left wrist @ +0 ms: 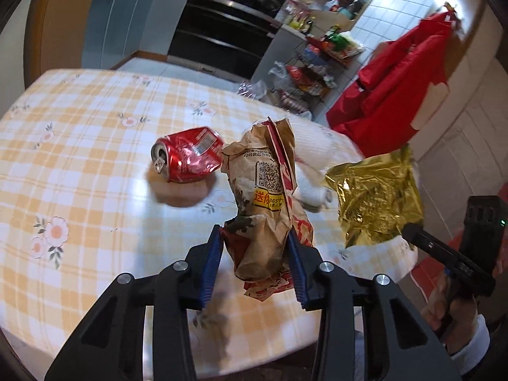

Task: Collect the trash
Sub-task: 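Grasp the brown paper bag with the left gripper while the right lifts the foil, then drop the paper bag into the bin with the left gripper while the right drops the foil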

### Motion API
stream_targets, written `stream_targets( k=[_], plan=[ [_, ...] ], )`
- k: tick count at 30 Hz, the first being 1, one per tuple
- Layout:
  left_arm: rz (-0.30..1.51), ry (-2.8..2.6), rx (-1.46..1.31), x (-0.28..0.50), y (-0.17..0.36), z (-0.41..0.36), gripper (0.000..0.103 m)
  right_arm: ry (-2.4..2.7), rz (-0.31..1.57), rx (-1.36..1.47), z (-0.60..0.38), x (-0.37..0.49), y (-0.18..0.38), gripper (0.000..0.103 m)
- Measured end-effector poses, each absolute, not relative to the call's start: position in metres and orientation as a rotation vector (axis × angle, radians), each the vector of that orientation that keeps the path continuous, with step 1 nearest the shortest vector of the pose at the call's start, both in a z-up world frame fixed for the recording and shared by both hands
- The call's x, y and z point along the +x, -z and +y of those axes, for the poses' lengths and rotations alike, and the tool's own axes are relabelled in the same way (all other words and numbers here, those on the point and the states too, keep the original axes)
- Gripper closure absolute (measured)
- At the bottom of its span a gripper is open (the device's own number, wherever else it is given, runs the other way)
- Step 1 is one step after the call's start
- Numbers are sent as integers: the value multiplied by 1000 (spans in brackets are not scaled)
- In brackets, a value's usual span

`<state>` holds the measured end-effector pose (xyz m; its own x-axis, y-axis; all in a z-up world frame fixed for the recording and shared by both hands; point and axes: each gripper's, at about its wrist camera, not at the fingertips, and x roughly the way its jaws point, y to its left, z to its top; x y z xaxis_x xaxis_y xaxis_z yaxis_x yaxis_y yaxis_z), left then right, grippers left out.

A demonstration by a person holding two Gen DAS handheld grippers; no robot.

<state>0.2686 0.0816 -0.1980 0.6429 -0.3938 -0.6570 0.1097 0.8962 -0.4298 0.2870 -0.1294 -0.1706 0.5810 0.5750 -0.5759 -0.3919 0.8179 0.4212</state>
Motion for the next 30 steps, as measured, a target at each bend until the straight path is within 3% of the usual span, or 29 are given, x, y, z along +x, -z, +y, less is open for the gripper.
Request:
stream_targets(
  k=[11,30],
  plan=[
    [776,346,-331,172,154,70,64,-518,717,272,-161,224,150,71],
    [877,426,-311,69,187,16,64,-422,680,295,-205,134,145,71]
  ],
)
